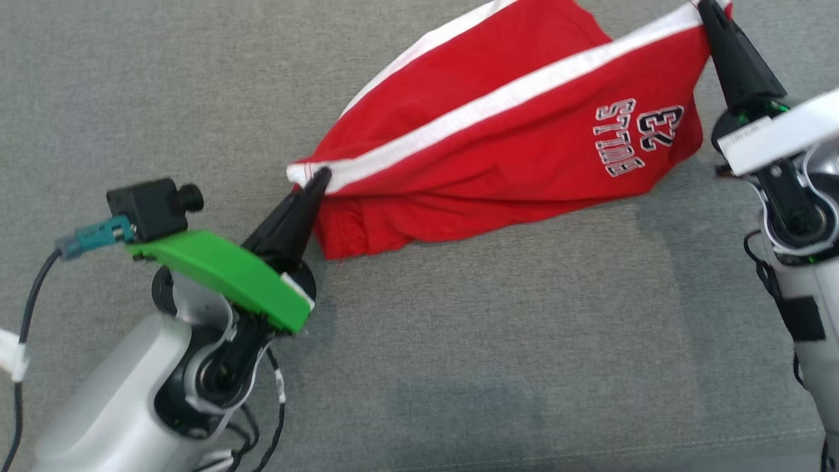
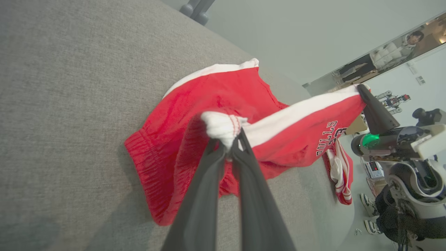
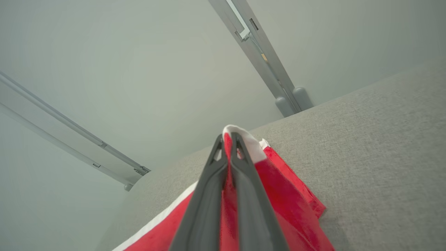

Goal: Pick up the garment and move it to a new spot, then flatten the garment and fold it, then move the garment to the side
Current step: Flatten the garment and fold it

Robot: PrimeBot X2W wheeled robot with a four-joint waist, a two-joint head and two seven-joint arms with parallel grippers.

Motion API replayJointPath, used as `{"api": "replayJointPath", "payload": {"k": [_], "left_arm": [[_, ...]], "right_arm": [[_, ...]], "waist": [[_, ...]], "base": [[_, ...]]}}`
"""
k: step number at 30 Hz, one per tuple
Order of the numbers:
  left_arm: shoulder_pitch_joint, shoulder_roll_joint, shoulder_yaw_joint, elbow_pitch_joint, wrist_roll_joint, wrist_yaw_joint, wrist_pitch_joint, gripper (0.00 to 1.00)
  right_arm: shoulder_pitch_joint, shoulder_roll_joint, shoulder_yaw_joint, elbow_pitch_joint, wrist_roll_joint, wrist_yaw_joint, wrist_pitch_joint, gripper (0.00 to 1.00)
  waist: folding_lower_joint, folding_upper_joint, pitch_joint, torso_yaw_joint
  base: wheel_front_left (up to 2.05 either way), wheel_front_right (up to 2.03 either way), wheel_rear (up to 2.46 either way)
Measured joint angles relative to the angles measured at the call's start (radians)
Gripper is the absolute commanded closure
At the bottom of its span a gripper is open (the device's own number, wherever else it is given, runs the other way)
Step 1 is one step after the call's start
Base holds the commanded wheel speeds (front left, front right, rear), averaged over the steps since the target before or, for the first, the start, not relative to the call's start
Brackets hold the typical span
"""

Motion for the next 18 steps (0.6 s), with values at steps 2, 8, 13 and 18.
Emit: {"api": "replayJointPath", "payload": {"k": [2, 8, 13, 18], "left_arm": [[-0.066, -0.044, 0.003, 0.071, -0.025, 0.018, 0.027, 1.0], [-0.207, -0.146, -0.001, 0.321, -0.043, 0.032, 0.074, 1.0], [-0.279, -0.214, -0.027, 0.485, -0.035, 0.007, 0.084, 1.0], [-0.329, -0.266, -0.044, 0.575, -0.029, -0.023, 0.084, 1.0]], "right_arm": [[-0.094, 0.037, 0.015, 0.099, -0.037, 0.0, 0.011, 1.0], [-0.281, 0.108, 0.077, 0.345, -0.123, 0.0, 0.012, 1.0], [-0.368, 0.118, 0.11, 0.521, -0.166, 0.0, -0.022, 1.0], [-0.432, 0.118, 0.126, 0.631, -0.186, 0.0, -0.067, 1.0]], "waist": [[0.0, 0.0, 0.018, 0.025], [0.0001, 0.0, 0.054, 0.092], [0.0001, 0.0, 0.065, 0.127], [0.0001, 0.0, 0.062, 0.143]], "base": [[0.0, 0.0, 0.0], [0.0, 0.0, 0.0], [0.0, 0.0, 0.0], [0.0, 0.0, 0.0]]}}
